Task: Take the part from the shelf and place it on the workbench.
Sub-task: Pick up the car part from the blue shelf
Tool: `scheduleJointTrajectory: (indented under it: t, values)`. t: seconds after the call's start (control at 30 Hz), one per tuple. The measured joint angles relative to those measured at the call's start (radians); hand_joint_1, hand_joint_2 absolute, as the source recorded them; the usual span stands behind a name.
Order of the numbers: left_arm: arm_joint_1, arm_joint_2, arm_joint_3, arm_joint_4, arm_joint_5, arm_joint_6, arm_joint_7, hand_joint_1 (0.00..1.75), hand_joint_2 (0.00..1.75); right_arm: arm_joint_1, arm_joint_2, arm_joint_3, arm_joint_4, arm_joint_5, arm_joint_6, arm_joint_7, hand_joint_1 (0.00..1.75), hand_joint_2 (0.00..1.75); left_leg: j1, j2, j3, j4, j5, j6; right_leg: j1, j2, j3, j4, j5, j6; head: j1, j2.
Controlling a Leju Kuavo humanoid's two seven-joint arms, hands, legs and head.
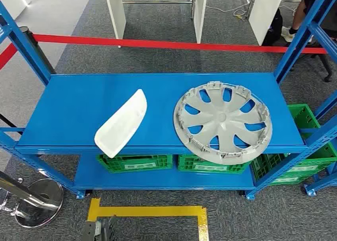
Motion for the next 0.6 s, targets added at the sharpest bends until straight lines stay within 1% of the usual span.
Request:
scheduleJointTrajectory:
  t: [0.07,0.43,0.6]
  values:
    - [0.007,-0.005,0.015,-0.028,-0.017,-0.004,-0.009,0.0,0.0,-0.002,0.003,0.007,0.006,-0.006,0.0,-0.002,0.0,0.0,0.0,0.0,0.0,0.0,0.0,0.0,0.0,0.0,0.0,0.0,0.0,0.0,0.0,0.0]
    - [0.094,-0.051,0.161,-0.339,-0.208,-0.015,-0.101,0.0,0.0,-0.02,0.034,0.082,0.075,-0.071,-0.002,-0.018,0.0,0.0,0.0,0.001,0.0,0.0,0.0,0.0,0.0,0.001,0.0,0.0,0.0,0.0,0.0,0.0]
    - [0.135,-0.06,0.207,-0.49,-0.303,-0.002,-0.143,0.0,0.0,-0.025,0.046,0.11,0.102,-0.103,-0.002,-0.021,0.0,0.0,0.0,0.001,0.0,0.0,0.0,0.0,0.0,0.001,0.0,0.0,0.0,0.0,0.0,0.0]
